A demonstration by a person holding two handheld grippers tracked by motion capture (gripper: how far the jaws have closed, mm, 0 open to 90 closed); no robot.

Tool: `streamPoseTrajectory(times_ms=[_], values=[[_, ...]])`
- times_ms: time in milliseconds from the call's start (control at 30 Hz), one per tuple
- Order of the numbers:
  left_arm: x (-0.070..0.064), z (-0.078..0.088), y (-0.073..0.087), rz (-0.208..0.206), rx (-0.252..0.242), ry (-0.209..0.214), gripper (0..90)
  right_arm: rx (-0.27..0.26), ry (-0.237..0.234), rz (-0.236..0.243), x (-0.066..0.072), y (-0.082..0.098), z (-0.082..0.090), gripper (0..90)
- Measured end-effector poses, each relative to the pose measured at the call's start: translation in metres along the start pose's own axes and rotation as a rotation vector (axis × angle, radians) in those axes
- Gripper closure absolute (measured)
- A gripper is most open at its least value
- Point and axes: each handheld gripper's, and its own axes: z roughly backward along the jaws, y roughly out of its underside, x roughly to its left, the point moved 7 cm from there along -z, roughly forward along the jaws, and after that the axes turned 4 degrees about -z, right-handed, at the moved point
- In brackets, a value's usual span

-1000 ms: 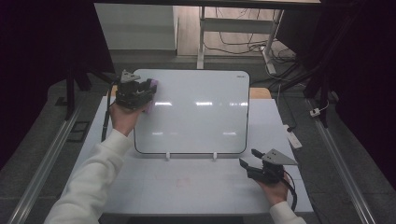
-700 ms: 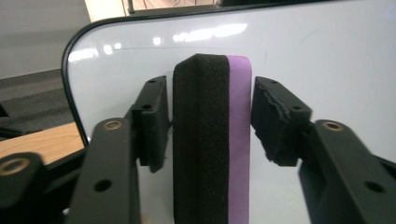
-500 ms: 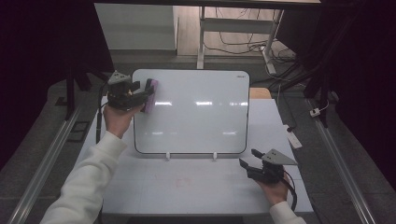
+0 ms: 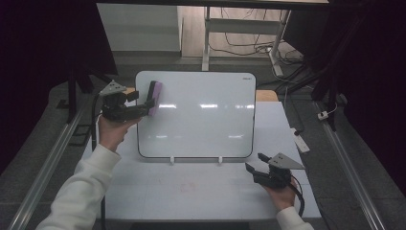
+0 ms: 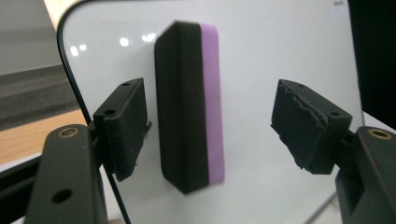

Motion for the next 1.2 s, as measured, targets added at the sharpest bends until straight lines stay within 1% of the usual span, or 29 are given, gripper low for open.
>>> streamPoseTrajectory(times_ms=[133,233,467,533,700,833,1100,1200], values=[[-0.006,0.009,0.010,-0.023,0.026,0.010,26.7,0.001,0.001,0.000,0.000,0.000,0.000,33.9],[-0.010,0.015,0.016,-0.030,0.042,0.021,26.1,0.004,0.002,0.001,0.000,0.000,0.000,33.9],[-0.018,0.029,0.034,-0.035,0.064,0.051,26.0,0.008,0.001,0.003,0.000,0.001,0.000,33.8],[-0.021,0.033,0.039,-0.040,0.076,0.056,25.9,0.008,0.001,0.005,0.000,0.001,0.000,33.8],[-0.027,0.040,0.054,-0.035,0.104,0.083,26.0,0.005,0.003,-0.002,-0.001,0.001,0.000,33.8],[-0.031,0.046,0.069,-0.034,0.130,0.094,26.2,0.006,0.004,0.004,-0.001,0.001,0.000,33.8],[-0.039,0.054,0.106,-0.018,0.191,0.117,26.6,0.006,0.005,0.011,0.000,0.001,0.000,33.8],[-0.039,0.057,0.120,-0.011,0.210,0.122,26.6,0.005,0.006,0.012,0.000,0.001,0.000,33.8]])
